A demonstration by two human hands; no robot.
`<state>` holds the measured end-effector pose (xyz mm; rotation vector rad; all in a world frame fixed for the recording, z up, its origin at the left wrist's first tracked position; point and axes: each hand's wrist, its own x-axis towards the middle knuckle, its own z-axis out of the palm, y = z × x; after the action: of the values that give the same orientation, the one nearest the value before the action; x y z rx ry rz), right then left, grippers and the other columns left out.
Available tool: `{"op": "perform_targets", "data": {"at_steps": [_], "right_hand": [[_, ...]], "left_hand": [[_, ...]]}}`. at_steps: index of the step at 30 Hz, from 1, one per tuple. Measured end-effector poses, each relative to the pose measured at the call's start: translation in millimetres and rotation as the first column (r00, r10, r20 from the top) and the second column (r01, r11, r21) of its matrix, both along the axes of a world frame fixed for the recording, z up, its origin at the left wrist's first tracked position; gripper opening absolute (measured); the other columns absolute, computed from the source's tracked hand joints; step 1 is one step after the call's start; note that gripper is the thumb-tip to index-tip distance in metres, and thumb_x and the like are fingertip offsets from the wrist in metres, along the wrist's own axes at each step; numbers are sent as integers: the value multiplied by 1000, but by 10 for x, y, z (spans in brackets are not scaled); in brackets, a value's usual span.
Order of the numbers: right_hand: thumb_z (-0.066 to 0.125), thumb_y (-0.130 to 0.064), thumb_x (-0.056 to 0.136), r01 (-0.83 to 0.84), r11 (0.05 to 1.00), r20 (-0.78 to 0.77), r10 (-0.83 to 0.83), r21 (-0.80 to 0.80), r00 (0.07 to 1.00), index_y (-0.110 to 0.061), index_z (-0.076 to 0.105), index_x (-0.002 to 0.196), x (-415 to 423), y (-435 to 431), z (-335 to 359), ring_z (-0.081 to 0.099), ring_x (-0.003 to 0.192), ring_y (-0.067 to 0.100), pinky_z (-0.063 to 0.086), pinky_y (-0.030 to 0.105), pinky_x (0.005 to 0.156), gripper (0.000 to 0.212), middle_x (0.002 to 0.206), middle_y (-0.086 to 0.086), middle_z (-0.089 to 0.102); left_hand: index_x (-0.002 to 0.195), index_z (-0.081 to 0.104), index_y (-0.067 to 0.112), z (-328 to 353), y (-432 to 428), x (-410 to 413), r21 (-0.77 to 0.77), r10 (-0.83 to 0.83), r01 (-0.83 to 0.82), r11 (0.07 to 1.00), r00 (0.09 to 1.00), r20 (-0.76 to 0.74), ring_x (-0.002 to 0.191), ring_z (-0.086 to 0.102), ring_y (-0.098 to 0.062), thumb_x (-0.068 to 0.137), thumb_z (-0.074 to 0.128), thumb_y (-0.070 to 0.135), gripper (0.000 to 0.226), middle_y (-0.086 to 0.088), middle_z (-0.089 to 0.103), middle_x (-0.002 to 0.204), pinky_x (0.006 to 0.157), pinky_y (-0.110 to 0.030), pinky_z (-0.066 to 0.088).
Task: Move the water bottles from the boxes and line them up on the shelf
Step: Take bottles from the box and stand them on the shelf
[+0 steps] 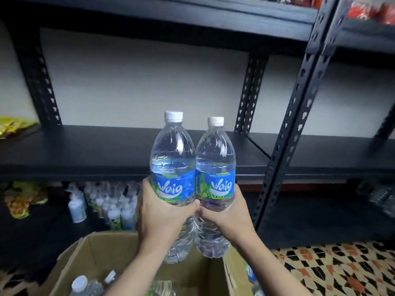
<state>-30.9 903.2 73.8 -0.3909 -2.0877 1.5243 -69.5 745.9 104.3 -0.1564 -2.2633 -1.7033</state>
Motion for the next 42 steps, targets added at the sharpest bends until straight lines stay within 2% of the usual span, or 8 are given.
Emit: {"op": "perform_targets", "data": {"at_steps": [4, 9, 15, 19, 31, 37, 39, 42], "right_hand": [[93, -43, 40, 20, 999, -76, -17, 38, 997, -26, 56, 114, -195, 160, 449, 70, 99, 6, 58, 42, 89, 85, 107, -9, 74], [95, -48, 42, 59, 993, -111, -48, 102, 993, -28, 55, 117, -546, 443, 816, 71, 100, 8, 57, 44, 89, 88, 108, -8, 74], [95, -53, 39, 111, 985, -144, -92, 131, 985, -33, 54, 113, -870, 811, 1105, 70, 99, 7, 57, 42, 90, 87, 106, -11, 74], [94, -56, 36, 111, 984, -124, -94, 142, 988, -34, 55, 110, -1026, 1017, 1170, 70, 99, 7, 56, 42, 92, 86, 105, -12, 74], [98, -27, 50, 63, 987, -151, -41, 149, 988, -30, 54, 105, -1604, 1305, 1447, 71, 91, 4, 57, 31, 90, 71, 99, -9, 74], [92, -39, 41, 164, 977, -170, -140, 134, 975, -30, 54, 102, -2135, 1550, 1419, 71, 90, 11, 57, 42, 89, 73, 97, -7, 73], [91, -41, 42, 199, 971, -174, -175, 131, 969, -28, 52, 106, -2271, 1634, 1433, 69, 91, 10, 57, 41, 90, 76, 98, -8, 71], [94, -31, 54, 223, 967, -194, -197, 125, 961, -23, 49, 111, -2475, 1779, 1518, 63, 90, 6, 53, 34, 90, 73, 96, -11, 64]], "left_hand": [[102, 43, 32, 399, 200, -209, 67, -7, 12, 998, 997, -79, 102, 59, -19, 37, 95, 34, 83, 7, 60, 107, 77, -36, 47], [97, 42, 24, 808, 481, -484, 76, -22, 33, 997, 990, -138, 101, 58, -25, 43, 95, 31, 76, 3, 60, 103, 72, -30, 38], [107, 42, 22, 1112, 846, -773, 112, -72, 85, 990, 990, -122, 109, 54, -27, 51, 93, 26, 76, 7, 56, 98, 74, -27, 36], [103, 43, 18, 1131, 1065, -997, 140, -75, 86, 986, 994, -82, 110, 52, -28, 47, 93, 26, 75, 3, 58, 99, 75, -29, 37], [102, 45, 16, 1294, 1325, -1675, 147, -69, 87, 985, 990, -126, 92, 59, -23, 41, 96, 28, 80, 2, 62, 95, 70, -27, 40], [102, 45, 14, 1357, 1410, -1997, 202, -58, 82, 976, 991, -120, 89, 58, -23, 45, 94, 24, 76, 1, 60, 92, 54, -23, 37], [102, 45, 14, 1361, 1424, -2094, 217, -57, 83, 973, 991, -124, 88, 59, -23, 46, 94, 25, 75, 2, 60, 92, 52, -18, 36], [103, 45, 16, 1345, 1433, -2191, 196, -63, 90, 977, 988, -139, 87, 59, -22, 45, 94, 28, 77, 3, 60, 92, 55, -23, 37]]}}
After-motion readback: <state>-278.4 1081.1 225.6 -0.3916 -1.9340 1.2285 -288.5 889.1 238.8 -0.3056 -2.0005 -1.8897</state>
